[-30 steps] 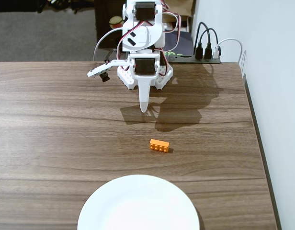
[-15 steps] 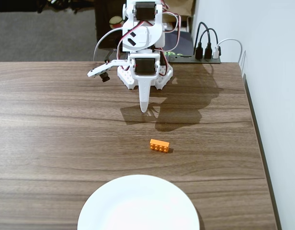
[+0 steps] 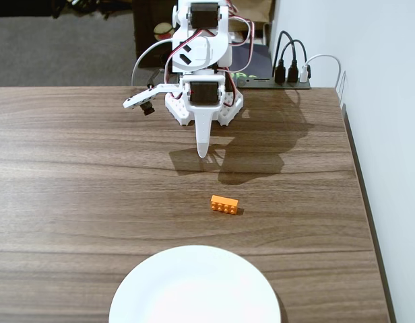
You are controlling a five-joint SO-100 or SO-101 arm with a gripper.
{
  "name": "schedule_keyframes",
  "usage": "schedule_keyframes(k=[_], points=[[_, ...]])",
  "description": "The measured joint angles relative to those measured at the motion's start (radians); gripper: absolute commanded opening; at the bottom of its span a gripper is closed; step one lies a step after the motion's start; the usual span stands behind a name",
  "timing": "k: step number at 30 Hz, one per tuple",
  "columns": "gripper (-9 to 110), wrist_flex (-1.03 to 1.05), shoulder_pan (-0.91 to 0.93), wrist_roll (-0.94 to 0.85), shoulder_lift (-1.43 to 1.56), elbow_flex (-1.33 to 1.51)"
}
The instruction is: Grasp a lego block and put it on the plate.
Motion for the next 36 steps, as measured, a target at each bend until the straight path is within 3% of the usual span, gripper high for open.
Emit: schedule_keyframes(k=[18,36], points=[[1,-0.017,0.012,0.025,-0.04,0.0],[1,-0.264,-0.058,0.319,-0.667,-0.21]])
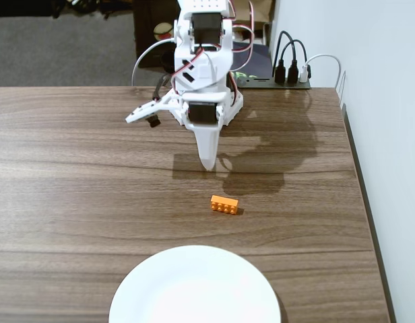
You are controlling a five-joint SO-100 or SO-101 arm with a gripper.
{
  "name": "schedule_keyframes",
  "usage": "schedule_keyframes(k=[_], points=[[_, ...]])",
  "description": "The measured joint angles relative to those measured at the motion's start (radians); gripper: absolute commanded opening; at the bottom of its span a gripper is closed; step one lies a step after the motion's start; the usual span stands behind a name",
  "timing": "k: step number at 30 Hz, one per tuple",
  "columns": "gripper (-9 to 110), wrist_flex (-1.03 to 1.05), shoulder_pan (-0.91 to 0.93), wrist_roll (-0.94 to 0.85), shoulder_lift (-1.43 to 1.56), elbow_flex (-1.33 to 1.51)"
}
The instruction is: Grasp a lego block and put it on the plate.
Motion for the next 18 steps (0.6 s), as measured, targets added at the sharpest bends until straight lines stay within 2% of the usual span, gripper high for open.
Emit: schedule_keyframes(k=[13,18], points=[[1,-0.061,-0.032,0.121,-0.393,-0.21],[13,-0.075,-0.048,0.141,-0.423,-0.235]])
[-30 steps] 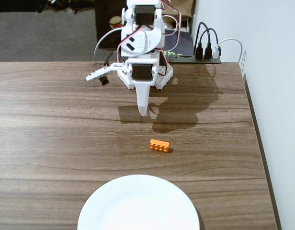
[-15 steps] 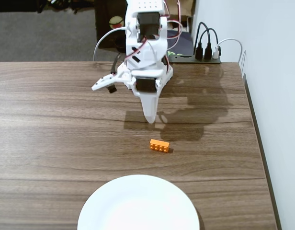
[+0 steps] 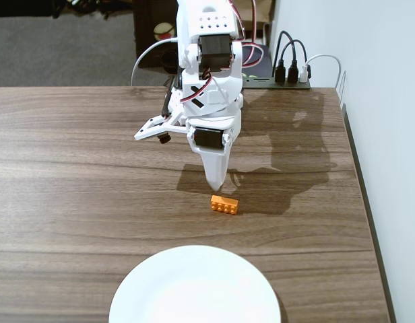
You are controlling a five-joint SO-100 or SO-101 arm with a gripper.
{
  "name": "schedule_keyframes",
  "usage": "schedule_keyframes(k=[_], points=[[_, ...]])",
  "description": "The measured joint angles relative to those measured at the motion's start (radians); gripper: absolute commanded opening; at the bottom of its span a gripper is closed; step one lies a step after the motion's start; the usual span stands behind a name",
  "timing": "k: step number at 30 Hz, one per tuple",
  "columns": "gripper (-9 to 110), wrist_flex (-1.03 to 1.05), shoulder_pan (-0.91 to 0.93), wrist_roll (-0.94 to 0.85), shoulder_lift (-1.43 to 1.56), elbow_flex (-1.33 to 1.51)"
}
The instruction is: Grasp a lego block and put it on the plate.
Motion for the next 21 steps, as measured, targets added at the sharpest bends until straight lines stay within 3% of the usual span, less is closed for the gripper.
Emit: schedule_keyframes(k=[3,21], points=[[21,-0.006,-0.003,0.023,-0.011,-0.005],[20,-0.074,-0.011,0.035,-0.114,-0.008]])
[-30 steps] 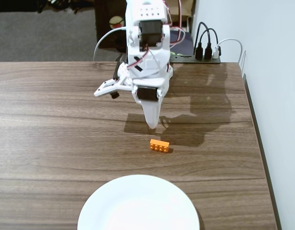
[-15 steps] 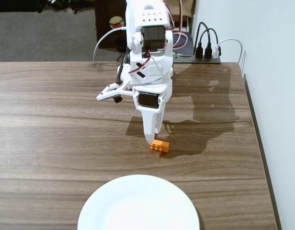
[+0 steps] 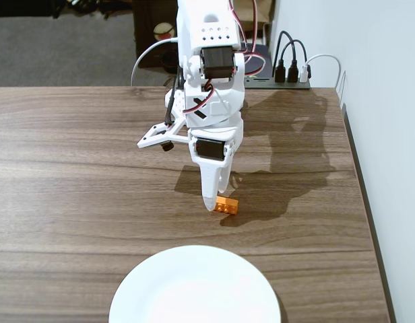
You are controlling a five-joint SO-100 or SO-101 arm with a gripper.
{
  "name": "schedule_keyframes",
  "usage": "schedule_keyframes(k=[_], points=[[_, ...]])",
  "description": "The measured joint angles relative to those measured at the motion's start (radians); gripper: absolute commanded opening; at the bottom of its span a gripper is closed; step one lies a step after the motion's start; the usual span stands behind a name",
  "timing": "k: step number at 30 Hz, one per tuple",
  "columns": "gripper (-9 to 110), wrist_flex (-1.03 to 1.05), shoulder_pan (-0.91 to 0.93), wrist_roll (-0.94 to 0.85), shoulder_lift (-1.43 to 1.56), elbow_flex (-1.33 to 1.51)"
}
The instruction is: Grasp a lego block and put it on the plate.
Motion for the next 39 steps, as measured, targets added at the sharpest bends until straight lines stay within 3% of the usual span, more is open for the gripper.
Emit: schedule_keyframes(k=[16,28,39], points=[[17,-0.034,0.006,-0.002,-0.117,-0.017],[1,-0.043,0.011,-0.008,-0.13,-0.018],[1,-0.06,0.012,-0.032,-0.127,-0.018]])
